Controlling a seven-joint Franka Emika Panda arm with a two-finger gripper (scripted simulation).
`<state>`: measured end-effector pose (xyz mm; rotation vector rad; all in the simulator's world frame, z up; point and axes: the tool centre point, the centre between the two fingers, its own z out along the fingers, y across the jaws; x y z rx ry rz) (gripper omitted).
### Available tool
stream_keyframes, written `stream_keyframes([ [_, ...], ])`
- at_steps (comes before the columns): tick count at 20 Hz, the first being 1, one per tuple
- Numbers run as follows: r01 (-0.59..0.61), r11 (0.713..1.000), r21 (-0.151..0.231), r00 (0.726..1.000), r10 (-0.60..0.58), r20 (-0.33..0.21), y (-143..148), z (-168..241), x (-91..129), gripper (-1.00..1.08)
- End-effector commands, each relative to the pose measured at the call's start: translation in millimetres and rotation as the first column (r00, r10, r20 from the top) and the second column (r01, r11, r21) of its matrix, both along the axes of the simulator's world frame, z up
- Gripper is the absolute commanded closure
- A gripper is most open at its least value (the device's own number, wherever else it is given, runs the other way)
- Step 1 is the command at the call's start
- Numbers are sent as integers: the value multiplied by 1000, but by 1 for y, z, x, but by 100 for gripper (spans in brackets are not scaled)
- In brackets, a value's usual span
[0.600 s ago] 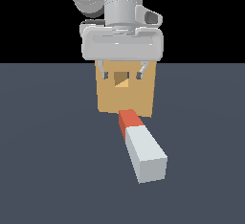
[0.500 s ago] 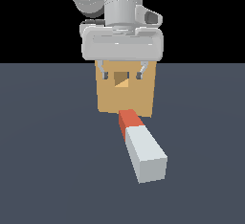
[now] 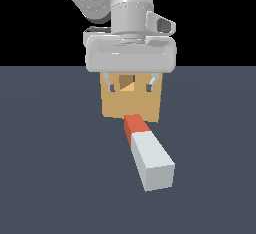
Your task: Insert the peg into the horizontal hole in a box.
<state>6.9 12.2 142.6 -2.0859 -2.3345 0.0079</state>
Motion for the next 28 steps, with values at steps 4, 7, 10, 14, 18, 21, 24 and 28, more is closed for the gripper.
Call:
stream_keyframes([
  [4,-28,1000,-2,1000,28,4,-39,-27,10,-92],
  [7,-45,999,-3,999,45,7,-60,-43,18,-92],
  [10,-58,998,-3,998,58,9,-77,-55,24,-92],
  [14,-69,998,-4,998,69,11,-91,-65,30,-92],
  [18,-74,997,-4,997,74,12,-96,-69,33,-92],
  [21,-71,997,-4,997,71,10,-96,-69,32,-92],
  [24,-71,997,-4,997,71,10,-96,-74,32,-92],
  [28,-72,997,-4,997,72,11,-96,-91,32,-92],
])
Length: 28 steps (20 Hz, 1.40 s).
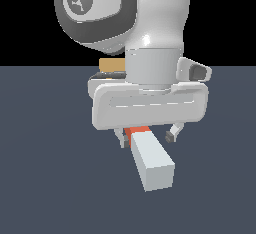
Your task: Insert the peg into the horizontal hole in a box.
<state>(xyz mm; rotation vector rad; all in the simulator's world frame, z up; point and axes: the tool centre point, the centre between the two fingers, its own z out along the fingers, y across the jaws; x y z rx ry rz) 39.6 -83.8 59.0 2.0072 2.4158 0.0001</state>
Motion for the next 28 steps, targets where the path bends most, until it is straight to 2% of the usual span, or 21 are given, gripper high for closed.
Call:
stream_keyframes([
  [1,-1,1000,0,1000,1,-1,0,-13,-1,-92],
  [10,-2,1000,0,1000,2,-1,0,-35,1,-92],
  [11,-2,1000,0,1000,2,-1,0,-35,1,108],
  [28,23,1000,1,1000,-23,-1,2,-29,-5,108],
])
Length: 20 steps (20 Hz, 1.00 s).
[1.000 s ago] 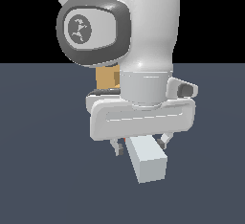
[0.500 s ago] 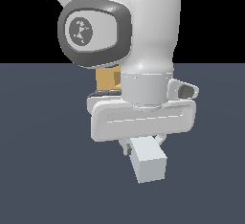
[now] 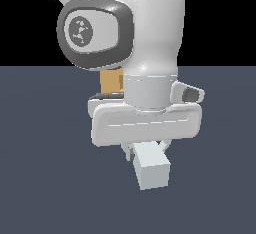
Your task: Insert the peg into the horizontal hole in a box.
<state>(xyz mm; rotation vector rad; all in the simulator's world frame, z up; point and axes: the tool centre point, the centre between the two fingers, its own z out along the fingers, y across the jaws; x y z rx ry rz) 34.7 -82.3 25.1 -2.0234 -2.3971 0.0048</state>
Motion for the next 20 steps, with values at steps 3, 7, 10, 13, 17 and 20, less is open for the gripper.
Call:
stream_keyframes([
  [3,35,999,0,999,-35,5,4,11,-6,108],
  [7,89,996,0,996,-89,5,9,24,-18,108],
  [10,141,990,0,990,-141,5,16,37,-30,108],
  [13,202,979,1,979,-202,5,24,51,-43,108],
  [17,279,960,1,960,-279,5,36,71,-58,108],
  [20,327,945,1,945,-327,5,44,83,-68,108],
])
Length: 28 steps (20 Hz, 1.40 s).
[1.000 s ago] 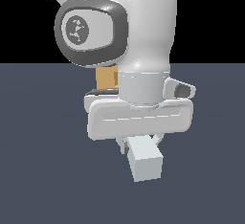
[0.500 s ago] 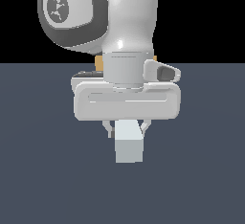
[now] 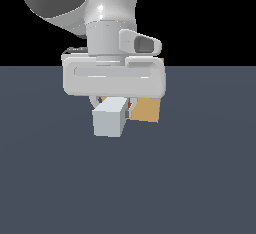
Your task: Insert the peg into the horizontal hole in a box.
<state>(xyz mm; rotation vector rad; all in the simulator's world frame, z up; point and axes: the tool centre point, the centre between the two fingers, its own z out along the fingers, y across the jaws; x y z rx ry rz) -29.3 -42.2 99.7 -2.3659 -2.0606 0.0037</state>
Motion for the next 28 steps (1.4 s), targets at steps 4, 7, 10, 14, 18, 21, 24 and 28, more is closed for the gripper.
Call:
stream_keyframes([
  [4,78,997,0,997,-78,5,13,21,-12,108],
  [7,105,994,-1,994,-105,5,18,28,-16,108],
  [10,122,992,-1,992,-122,5,22,33,-19,108],
  [14,131,991,-1,991,-131,5,24,35,-19,108],
  [18,131,991,-1,991,-131,5,24,35,-19,108],
  [21,130,992,-1,992,-130,6,24,36,-18,108],
  [24,129,992,0,992,-129,8,24,37,-18,108],
  [28,129,992,-1,992,-129,3,25,35,-19,108],
])
